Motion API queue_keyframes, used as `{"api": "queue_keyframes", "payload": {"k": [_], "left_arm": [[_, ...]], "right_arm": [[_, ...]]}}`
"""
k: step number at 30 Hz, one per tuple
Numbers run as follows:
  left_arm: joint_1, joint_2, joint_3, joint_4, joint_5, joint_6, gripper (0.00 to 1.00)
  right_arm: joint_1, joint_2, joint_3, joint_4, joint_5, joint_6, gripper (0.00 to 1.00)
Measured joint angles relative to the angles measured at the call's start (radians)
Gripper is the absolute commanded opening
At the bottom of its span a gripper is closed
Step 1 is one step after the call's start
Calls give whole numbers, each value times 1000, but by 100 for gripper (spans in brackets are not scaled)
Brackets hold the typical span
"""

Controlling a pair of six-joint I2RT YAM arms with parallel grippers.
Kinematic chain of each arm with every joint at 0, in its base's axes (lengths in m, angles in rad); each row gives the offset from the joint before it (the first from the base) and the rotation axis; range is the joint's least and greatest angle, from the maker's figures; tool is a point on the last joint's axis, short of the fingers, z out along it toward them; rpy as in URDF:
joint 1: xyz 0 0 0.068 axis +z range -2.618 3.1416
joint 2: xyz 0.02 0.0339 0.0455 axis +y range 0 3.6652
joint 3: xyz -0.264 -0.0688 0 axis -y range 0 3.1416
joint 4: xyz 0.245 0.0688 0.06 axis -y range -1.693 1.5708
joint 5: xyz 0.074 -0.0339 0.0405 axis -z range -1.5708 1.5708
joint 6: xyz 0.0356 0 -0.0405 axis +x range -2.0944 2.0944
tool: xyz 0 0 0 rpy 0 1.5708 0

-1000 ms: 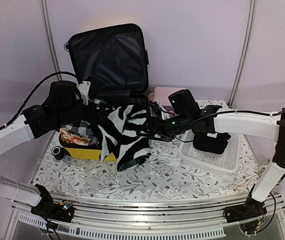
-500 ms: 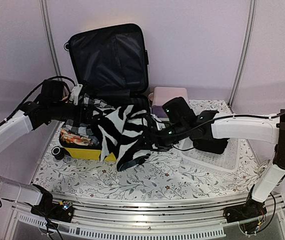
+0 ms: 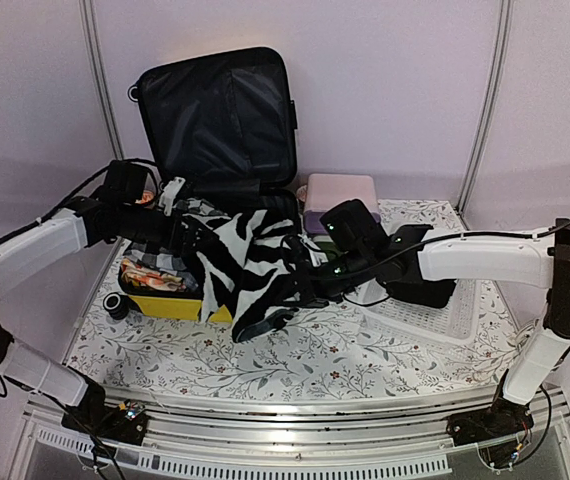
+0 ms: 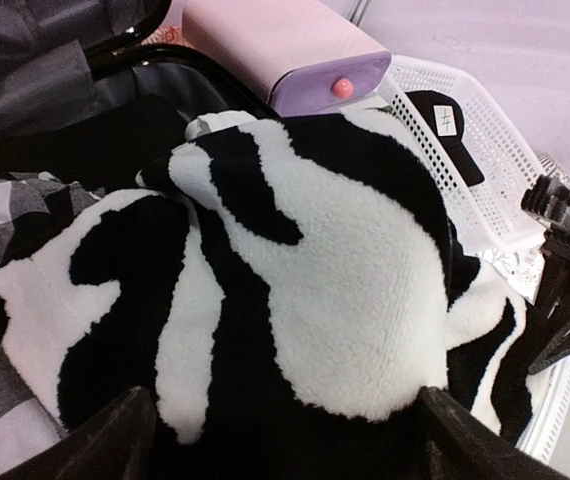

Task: Open, take out, and arrange the luggage
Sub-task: Pick up the clothes from the opened luggage.

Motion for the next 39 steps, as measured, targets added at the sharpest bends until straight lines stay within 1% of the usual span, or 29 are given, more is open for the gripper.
{"api": "queue_keyframes", "payload": {"k": [1, 2, 4, 7, 9, 10, 14, 17, 22, 26, 27, 28, 30, 31, 33, 34, 36, 38, 39], "left_arm": [[2, 11, 9, -6, 6, 4, 83], [6, 22, 17, -10, 15, 10, 78], [11, 30, 21, -20, 40, 15, 62], [14, 23, 21, -48, 82, 18, 24], [13, 12, 21, -66, 107, 9, 7], [13, 6, 21, -76, 122, 6, 0], [-8, -20, 21, -109, 153, -26, 0], [-60, -38, 23, -114, 156, -81, 0], [-191, -37, 26, -97, 160, -223, 0], [-269, -35, 6, -30, 171, -362, 0], [-276, -35, -2, -13, 167, -397, 0], [-278, -36, -8, 0, 164, -424, 0], [-280, -42, -39, 50, 161, -494, 0], [-282, -46, -59, 82, 159, -531, 0], [-290, -50, -94, 137, 153, -592, 0], [-294, -50, -107, 161, 150, -615, 4], [-302, -50, -134, 206, 147, -650, 24], [-310, -51, -159, 257, 146, -679, 47], [-313, -57, -174, 288, 143, -699, 55]], "right_arm": [[0, 0, 0, 0, 1, 0, 12], [0, 0, 0, 0, 1, 0, 12], [0, 0, 0, 0, 1, -1, 12], [0, 0, 0, 0, 1, -1, 12], [0, 0, 0, 0, 1, -1, 12], [0, 0, 0, 0, 1, -1, 12], [0, 2, 11, -1, -1, -5, 12], [2, 31, 73, -5, -17, -12, 11], [19, 78, 182, 19, -26, -24, 11], [31, 105, 227, 40, -26, -23, 14], [32, 108, 229, 40, -26, -23, 16], [32, 113, 229, 41, -27, -22, 20], [32, 116, 224, 47, -27, -18, 31], [32, 116, 218, 57, -28, -15, 34], [32, 109, 187, 94, -29, -8, 37], [33, 102, 163, 118, -26, -2, 39], [33, 80, 105, 167, -23, 10, 46], [33, 54, 50, 212, -20, 30, 50], [33, 39, 19, 243, -17, 39, 52]]}}
